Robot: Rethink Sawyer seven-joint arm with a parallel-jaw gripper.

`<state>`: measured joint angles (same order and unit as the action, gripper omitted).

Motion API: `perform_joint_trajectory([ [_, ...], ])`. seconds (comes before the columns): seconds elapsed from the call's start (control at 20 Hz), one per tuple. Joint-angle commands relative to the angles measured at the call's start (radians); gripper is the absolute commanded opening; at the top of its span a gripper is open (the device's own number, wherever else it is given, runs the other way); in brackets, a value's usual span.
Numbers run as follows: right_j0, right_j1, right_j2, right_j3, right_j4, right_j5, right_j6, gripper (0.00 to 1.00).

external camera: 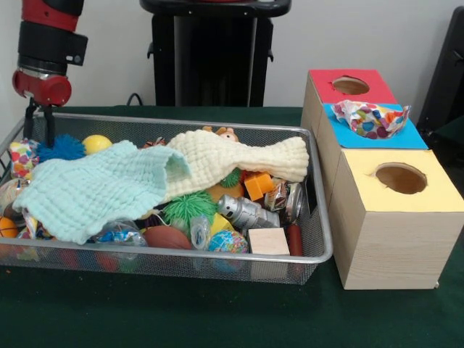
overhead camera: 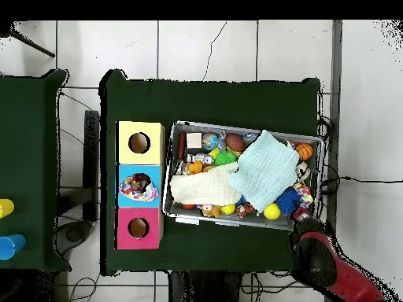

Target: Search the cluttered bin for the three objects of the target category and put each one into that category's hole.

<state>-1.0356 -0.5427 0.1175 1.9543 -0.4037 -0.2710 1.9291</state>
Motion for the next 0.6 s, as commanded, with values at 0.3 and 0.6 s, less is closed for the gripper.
perform_joint_trajectory([
  [0.3, -0.041, 0.037, 0.195, -0.064, -0.071, 0.067, 0.09, 1.0],
  [0.6, -0.085, 0.104, 0.247, -0.11, -0.099, 0.086, 0.069, 1.0],
])
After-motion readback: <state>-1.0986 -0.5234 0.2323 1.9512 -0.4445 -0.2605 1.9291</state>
